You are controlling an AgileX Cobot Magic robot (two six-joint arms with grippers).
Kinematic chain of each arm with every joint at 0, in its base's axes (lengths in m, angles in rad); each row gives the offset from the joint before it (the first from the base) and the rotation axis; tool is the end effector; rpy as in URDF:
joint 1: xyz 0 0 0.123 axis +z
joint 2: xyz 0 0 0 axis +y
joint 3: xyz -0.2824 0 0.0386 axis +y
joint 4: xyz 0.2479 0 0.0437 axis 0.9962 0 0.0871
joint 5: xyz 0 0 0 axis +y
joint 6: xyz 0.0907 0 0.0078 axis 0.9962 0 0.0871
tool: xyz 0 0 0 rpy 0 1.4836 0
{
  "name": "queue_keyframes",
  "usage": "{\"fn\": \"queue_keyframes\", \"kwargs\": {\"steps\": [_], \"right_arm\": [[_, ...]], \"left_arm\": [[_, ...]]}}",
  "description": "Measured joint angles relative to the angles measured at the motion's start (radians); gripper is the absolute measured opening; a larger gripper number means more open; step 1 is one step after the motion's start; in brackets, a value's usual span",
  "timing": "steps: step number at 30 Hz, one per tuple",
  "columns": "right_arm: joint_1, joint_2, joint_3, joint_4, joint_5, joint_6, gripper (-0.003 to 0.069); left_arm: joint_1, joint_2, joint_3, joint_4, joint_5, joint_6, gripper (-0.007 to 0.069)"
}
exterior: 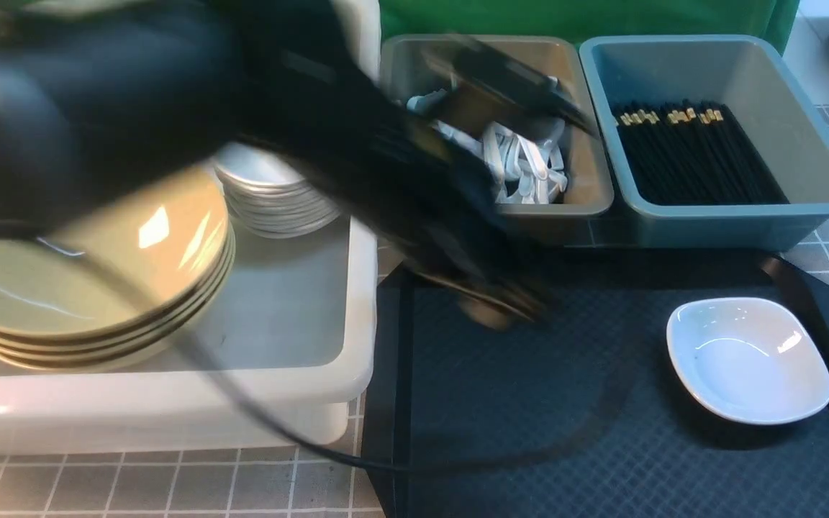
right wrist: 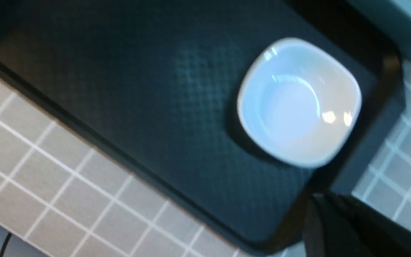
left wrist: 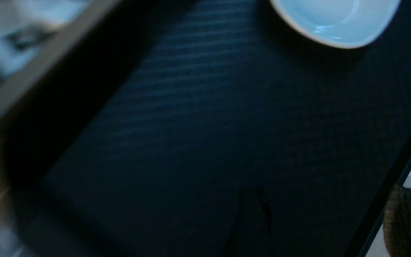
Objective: On grey table put chopsticks spoon bowls plates into blue grey white boxes.
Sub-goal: 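Grasp the small white bowl on the black tray by its rim with the left gripper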
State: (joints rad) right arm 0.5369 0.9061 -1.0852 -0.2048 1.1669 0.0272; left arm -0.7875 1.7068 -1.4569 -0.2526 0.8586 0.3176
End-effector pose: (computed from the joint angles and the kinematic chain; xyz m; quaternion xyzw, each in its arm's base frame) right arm 0.1362 0.0612 0.3865 -0.2436 0.9073 -0.0069 0.3426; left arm 0.2526 -0.2781 0.3031 0.4557 0.8407 -0.1736 0.2352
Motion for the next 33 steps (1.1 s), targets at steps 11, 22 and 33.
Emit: {"fn": "queue_keyframes", "kwargs": {"steps": [11,22,33], "right_arm": [[-0.02,-0.199,0.045,0.01,0.0,0.029,0.0006],[-0.02,-0.2,0.087,0.011,0.0,-0.017,0.0011],[-0.02,-0.2,0.115,0.014,0.0,-0.027,0.0013]], "left_arm": [[-0.077,0.54,-0.522,-0.032,0.052,-0.113,0.0418],[-0.079,0.798,-0.798,-0.135,0.072,-0.157,0.0369],[-0.068,0.757,-0.871,-0.104,0.182,-0.092,0.0006]]}}
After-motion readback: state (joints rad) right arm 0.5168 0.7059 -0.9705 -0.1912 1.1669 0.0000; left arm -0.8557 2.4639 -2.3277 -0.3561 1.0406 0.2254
